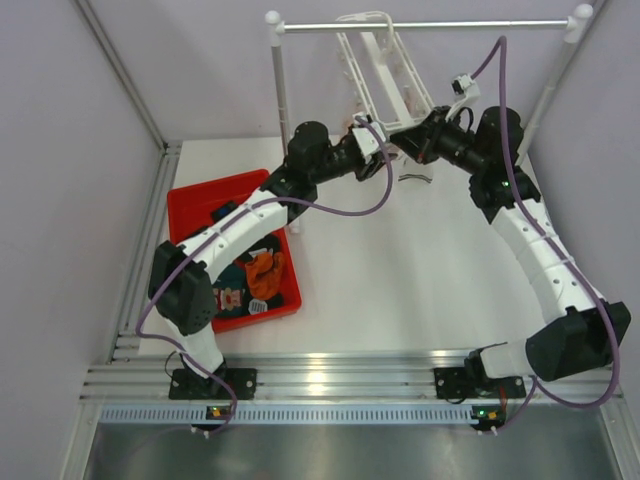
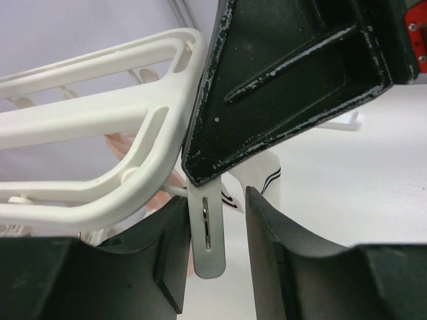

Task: Clip the socks to the hanger
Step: Open the clamp at the hanger, then pick up the sock from the bin.

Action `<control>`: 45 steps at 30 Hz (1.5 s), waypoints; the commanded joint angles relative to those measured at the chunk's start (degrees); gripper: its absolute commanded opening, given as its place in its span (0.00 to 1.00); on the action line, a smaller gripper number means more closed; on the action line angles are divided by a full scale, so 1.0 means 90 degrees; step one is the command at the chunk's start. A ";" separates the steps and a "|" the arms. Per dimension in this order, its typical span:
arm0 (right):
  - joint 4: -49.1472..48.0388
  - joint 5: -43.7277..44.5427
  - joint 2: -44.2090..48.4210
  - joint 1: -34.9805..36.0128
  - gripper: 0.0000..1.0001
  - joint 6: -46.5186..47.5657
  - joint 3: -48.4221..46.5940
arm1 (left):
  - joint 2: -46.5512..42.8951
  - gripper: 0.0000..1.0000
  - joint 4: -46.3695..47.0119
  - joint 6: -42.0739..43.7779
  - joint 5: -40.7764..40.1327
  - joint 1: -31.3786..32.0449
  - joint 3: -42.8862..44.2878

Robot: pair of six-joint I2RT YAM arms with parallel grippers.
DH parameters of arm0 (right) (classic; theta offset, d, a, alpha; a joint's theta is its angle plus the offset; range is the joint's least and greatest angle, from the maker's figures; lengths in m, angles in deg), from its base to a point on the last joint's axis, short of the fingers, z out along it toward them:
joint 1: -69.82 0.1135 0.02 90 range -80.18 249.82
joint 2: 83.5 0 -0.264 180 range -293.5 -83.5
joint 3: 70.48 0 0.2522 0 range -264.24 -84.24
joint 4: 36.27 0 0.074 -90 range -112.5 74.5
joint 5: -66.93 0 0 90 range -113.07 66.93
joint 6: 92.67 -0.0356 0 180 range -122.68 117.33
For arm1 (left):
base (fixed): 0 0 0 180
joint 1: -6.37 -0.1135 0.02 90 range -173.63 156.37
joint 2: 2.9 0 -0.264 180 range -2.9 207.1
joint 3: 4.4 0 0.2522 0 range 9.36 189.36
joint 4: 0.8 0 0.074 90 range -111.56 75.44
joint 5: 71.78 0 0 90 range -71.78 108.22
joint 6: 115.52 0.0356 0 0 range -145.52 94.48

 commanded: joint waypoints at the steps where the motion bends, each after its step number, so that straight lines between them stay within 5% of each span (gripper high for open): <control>1: -0.0391 -0.0216 -0.0100 -0.0270 0.00 -0.0228 -0.0421 | -0.0427 0.42 -0.0118 -0.0259 0.0005 0.0022 0.0097; 11: -0.0782 -0.0822 -0.0179 -0.0583 0.00 -0.0552 -0.0529 | -0.2455 0.57 -0.1017 -0.2094 0.0532 -0.0759 -0.1463; 18: -0.0870 -0.1203 -0.0237 -0.0662 0.00 -0.0669 -0.0577 | -0.3269 0.56 -0.2509 -0.3110 0.0660 -0.2630 -0.1944; 24: -0.0832 -0.1223 -0.0247 -0.0671 0.00 -0.0582 -0.0597 | -0.3738 0.54 -0.3916 -0.2596 0.0084 -0.3931 -0.2500; 31: -0.0724 -0.1125 -0.0257 -0.0671 0.00 -0.0425 -0.0665 | -0.3017 0.54 -0.4719 -0.3285 -0.1945 -0.4539 -0.2617; 34: -0.0666 -0.1067 -0.0276 -0.0671 0.00 -0.0386 -0.0685 | -0.2744 0.62 -0.4163 -0.4017 -0.2259 -0.4529 -0.2851; 45: -0.0470 -0.0979 -0.0364 -0.0681 0.00 -0.0259 -0.0822 | -0.0390 0.59 -0.4318 -0.5337 -0.3803 -0.4354 -0.2004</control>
